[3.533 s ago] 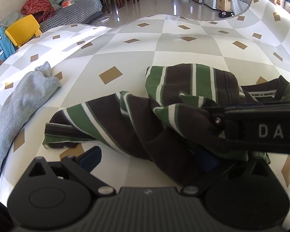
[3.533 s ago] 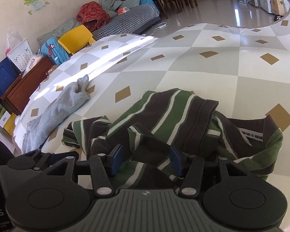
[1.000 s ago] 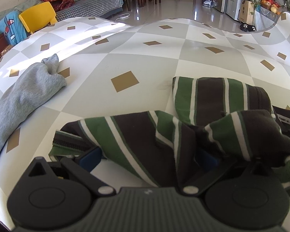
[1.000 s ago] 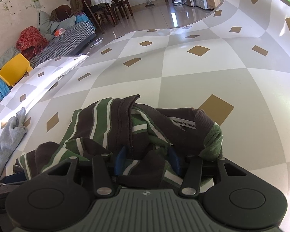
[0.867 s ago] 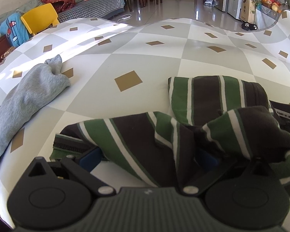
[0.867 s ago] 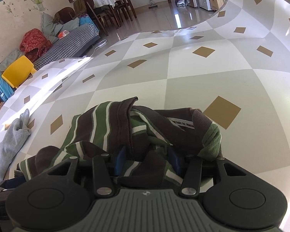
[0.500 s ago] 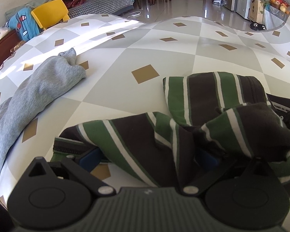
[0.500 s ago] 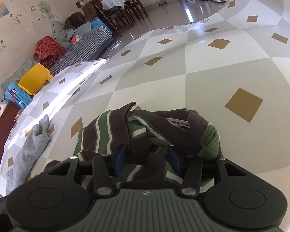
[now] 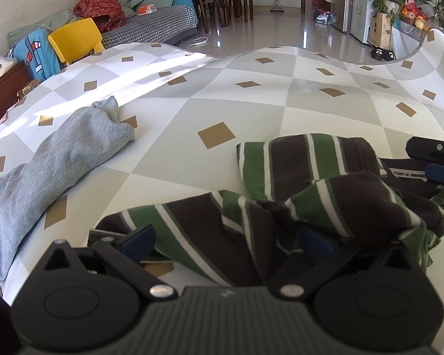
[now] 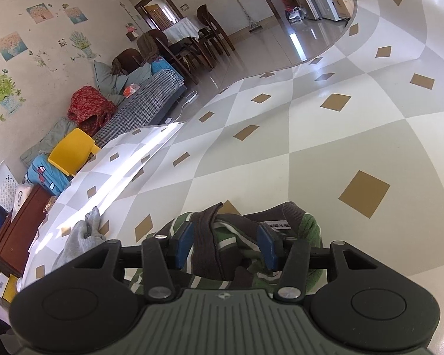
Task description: Fold clothes
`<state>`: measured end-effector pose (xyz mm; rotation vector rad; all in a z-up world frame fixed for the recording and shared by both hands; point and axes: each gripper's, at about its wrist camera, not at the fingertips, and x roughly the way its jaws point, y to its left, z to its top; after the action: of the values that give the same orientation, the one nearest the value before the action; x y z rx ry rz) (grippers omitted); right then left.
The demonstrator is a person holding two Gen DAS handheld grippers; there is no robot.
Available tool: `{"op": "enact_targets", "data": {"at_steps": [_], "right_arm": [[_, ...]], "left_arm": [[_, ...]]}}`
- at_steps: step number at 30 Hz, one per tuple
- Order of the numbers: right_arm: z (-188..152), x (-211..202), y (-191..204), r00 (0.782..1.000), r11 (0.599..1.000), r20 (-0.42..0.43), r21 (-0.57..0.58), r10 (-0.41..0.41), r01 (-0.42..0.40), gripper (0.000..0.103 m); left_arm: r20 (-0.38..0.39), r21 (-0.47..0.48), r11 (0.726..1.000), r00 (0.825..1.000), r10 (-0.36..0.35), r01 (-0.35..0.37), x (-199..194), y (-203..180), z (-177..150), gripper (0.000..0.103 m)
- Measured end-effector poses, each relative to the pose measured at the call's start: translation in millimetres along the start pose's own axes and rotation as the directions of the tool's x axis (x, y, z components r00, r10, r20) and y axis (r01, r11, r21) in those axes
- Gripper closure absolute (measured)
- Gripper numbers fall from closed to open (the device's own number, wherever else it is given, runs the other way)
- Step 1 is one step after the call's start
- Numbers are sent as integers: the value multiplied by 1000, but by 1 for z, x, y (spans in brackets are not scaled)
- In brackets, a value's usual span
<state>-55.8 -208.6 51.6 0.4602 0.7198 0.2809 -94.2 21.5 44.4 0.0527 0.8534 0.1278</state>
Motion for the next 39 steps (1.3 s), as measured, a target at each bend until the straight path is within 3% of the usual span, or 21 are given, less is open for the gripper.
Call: {"op": "enact_targets", "data": {"at_steps": [6, 15, 20, 25, 27, 30, 39], "right_arm": [[-9, 15, 2, 997, 1000, -79, -27, 7, -9, 55], [-14, 25, 8, 996, 997, -84, -57, 42, -47, 55], [-19, 36, 15, 994, 991, -96, -116, 49, -60, 56], [-24, 46, 22, 995, 982, -95, -182, 27, -44, 70], [-24, 46, 22, 996, 981, -88, -193, 15, -31, 86], [-22, 44, 21, 998, 979, -70, -203, 8, -22, 96], [-14, 28, 29, 990, 974, -41, -177, 137, -142, 98]], "left_arm": [[47, 77, 995, 997, -68, 64, -12, -15, -1, 0], [-37, 61, 993, 994, -101, 103, 6, -18, -9, 0], [-30, 55, 992, 994, -109, 110, 4, -17, -9, 0], [-36, 46, 993, 993, -110, 112, 5, -15, -8, 0], [-37, 40, 993, 994, -106, 108, 5, -14, -7, 0], [-33, 31, 994, 994, -102, 103, 4, -12, -6, 0], [17, -82, 992, 995, -99, 100, -10, 13, 11, 0]]}}
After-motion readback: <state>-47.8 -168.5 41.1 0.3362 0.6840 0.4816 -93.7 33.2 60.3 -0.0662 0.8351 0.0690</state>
